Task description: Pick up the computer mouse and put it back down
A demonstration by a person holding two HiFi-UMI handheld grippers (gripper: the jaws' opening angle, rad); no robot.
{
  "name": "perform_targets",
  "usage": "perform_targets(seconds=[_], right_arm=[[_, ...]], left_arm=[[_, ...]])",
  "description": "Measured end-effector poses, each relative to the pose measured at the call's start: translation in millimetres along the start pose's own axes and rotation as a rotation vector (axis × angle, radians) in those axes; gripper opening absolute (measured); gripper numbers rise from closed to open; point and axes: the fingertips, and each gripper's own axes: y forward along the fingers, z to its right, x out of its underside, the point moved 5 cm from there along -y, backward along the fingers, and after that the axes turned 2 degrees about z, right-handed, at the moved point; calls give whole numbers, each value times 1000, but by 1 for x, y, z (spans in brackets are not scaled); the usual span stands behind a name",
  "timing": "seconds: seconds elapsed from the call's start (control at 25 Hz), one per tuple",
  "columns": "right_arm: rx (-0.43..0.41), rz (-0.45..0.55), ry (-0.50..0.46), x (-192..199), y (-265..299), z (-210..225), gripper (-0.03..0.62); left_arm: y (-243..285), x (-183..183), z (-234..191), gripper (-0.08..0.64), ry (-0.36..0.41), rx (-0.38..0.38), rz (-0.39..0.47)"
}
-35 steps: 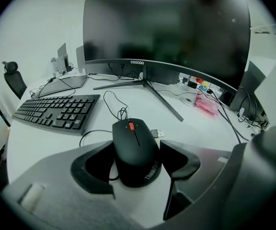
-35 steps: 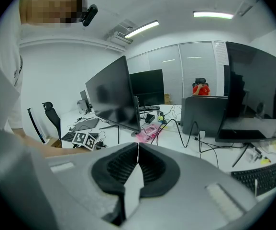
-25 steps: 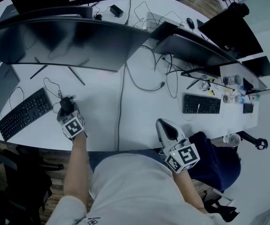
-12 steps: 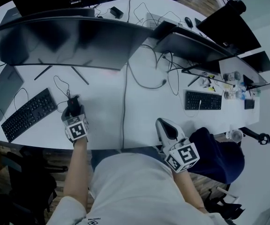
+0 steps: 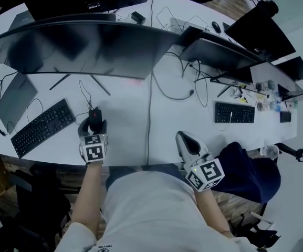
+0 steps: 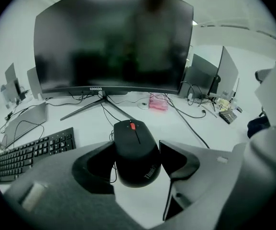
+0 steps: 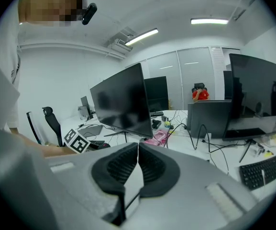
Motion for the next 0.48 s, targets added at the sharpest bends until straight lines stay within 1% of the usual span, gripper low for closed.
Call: perform_targets(seconds=[0.28, 0.48], right_arm=[[-39, 32, -4, -7, 13, -15, 5], [-76, 52, -9, -15, 25, -27, 5]], left_arm=[[-37, -27, 6, 298, 37, 65, 83], [-72, -51, 6, 298, 76, 81, 152]])
